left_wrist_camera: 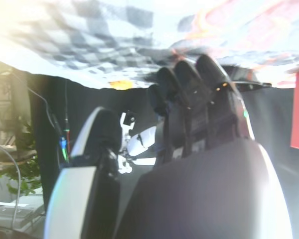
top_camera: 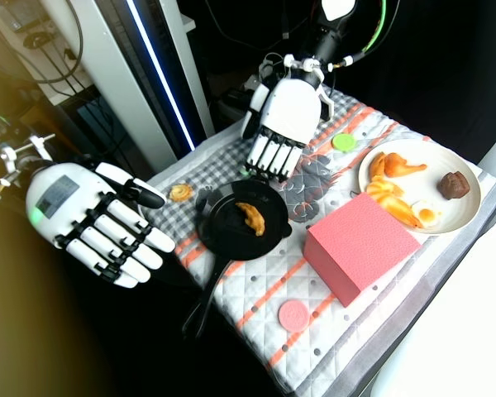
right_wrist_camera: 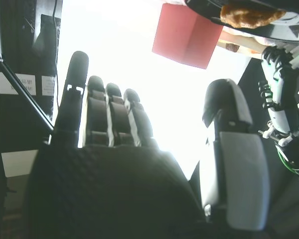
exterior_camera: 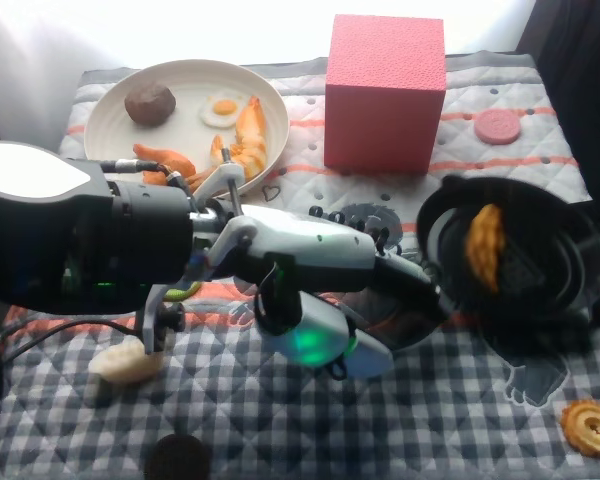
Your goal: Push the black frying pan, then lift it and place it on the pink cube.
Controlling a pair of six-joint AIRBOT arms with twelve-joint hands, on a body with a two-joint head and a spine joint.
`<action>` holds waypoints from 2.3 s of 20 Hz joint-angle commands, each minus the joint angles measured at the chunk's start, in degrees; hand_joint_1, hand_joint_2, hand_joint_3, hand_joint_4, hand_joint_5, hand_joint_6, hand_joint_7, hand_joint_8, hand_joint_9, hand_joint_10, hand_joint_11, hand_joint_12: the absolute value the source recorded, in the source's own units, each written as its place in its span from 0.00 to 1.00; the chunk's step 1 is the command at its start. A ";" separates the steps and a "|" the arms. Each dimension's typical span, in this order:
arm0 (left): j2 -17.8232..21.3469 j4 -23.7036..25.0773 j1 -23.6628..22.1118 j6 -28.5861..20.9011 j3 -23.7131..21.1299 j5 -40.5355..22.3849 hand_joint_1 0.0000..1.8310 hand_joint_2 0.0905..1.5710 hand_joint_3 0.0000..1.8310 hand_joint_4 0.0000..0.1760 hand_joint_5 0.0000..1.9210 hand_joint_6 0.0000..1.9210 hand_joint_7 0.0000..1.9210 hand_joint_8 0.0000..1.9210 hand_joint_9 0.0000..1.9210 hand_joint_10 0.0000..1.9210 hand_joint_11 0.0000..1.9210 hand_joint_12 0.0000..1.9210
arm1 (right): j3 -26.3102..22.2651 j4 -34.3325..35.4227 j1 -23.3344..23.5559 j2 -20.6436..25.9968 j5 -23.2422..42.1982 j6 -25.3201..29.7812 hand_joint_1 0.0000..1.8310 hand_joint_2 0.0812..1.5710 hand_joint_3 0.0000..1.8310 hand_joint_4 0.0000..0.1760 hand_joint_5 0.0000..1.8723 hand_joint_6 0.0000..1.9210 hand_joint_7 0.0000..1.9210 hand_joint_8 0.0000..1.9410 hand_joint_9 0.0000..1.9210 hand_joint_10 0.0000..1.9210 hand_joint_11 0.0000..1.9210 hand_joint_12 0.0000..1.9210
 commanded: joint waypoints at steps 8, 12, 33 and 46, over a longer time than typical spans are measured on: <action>-0.95 -2.62 -0.27 -0.34 0.76 0.82 0.29 0.85 0.00 0.09 0.07 0.01 0.00 0.00 0.00 0.00 0.00 0.00 | 0.27 -0.07 -0.03 0.06 7.91 0.49 0.30 0.74 0.00 0.10 0.00 0.00 0.00 0.00 0.01 0.00 0.00 0.60; -1.36 -3.19 -0.36 -0.34 1.62 1.70 0.21 0.88 0.00 0.17 0.10 0.01 0.06 0.00 0.05 0.01 0.01 0.02 | 0.39 -0.10 -0.03 0.07 7.93 0.63 0.29 0.73 0.00 0.00 0.00 0.00 0.00 0.00 0.00 0.00 0.00 0.40; 21.97 -40.84 -0.58 -0.34 -10.64 -9.43 0.14 0.92 0.00 0.04 0.20 0.00 0.20 0.00 0.19 0.04 0.00 0.44 | 16.10 9.25 16.38 -5.50 -25.90 -17.65 0.46 0.70 0.00 0.36 0.00 0.00 0.00 0.00 0.00 0.00 0.02 0.01; 22.81 -48.51 4.28 -0.34 -10.96 -11.52 0.12 0.93 0.00 0.00 0.23 0.01 0.23 0.00 0.21 0.08 0.00 0.48 | 30.05 12.48 26.18 -18.73 -40.51 -22.78 0.47 0.76 0.00 0.18 0.11 0.53 0.31 0.09 0.15 0.35 0.00 0.72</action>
